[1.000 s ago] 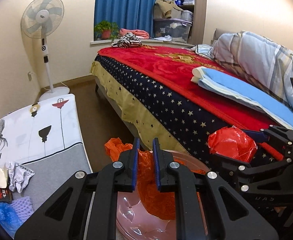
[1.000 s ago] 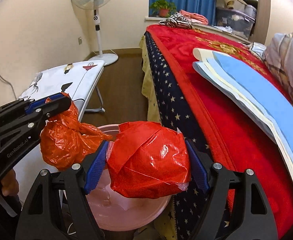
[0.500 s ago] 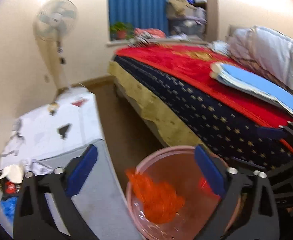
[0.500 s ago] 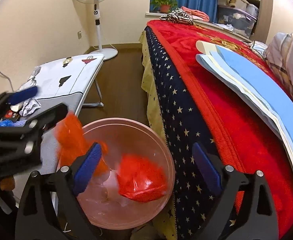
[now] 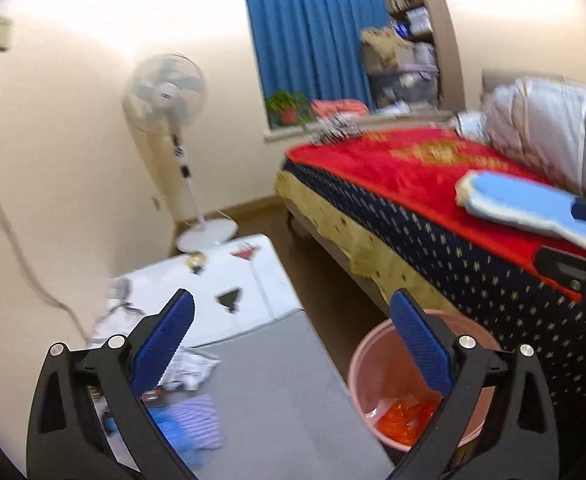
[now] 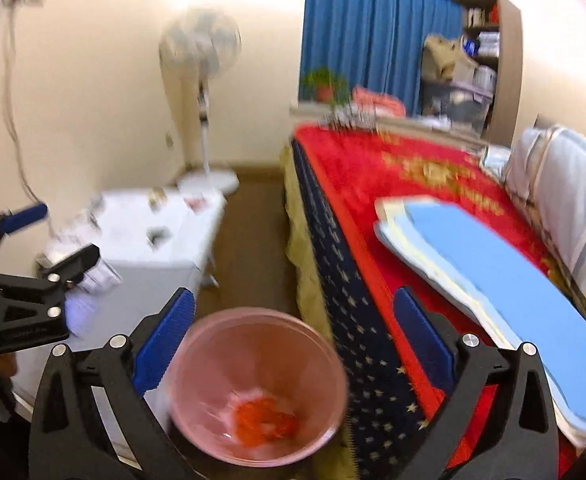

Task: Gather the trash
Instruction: 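Open both tools to drop the red and orange bags into the wastebasket, then move the right tool back to the table and close on the blue plastic bag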

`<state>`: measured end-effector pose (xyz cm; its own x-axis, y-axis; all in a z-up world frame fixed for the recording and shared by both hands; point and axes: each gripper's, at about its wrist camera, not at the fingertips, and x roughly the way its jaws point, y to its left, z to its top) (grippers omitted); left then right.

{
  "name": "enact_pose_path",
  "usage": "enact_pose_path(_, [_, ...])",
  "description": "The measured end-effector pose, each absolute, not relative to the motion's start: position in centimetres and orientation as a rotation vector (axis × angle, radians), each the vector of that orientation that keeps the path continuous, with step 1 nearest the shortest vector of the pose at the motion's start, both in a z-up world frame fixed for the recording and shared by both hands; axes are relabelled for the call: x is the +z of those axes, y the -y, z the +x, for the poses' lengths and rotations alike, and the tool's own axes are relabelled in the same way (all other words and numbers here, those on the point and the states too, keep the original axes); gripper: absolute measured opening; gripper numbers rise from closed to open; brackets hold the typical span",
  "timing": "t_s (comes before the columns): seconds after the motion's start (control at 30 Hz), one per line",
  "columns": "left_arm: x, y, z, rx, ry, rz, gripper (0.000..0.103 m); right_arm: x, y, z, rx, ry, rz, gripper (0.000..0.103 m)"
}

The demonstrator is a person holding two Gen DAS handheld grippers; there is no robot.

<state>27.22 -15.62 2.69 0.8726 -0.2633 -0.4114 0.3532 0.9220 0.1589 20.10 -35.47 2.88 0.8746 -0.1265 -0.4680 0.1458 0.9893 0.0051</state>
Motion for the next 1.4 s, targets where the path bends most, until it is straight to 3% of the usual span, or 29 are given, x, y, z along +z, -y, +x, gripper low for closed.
enact_pose_path(0.17, [6.3, 8.4, 22.5, -0.260, -0.344, 0.150, 0.095, 4.3, 30.5, 16.0, -0.052, -0.449, 0.113, 0.098])
enact_pose_path(0.6, [6.5, -2.6, 15.1, -0.055, -0.306, 0.083, 0.095, 4.2, 20.6, 11.6, 0.111, -0.466, 0.070, 0.098])
enact_pose_path(1.17, [3.4, -5.6, 17.0, 0.043, -0.353, 0.064, 0.095, 3.3, 20.2, 13.6, 0.123, -0.370, 0.117, 0.098])
enact_pose_path(1.4, [2.3, -8.7, 19.5, 0.139, -0.375, 0.036, 0.095, 1.0, 17.4, 17.5, 0.173, -0.443, 0.080, 0.098])
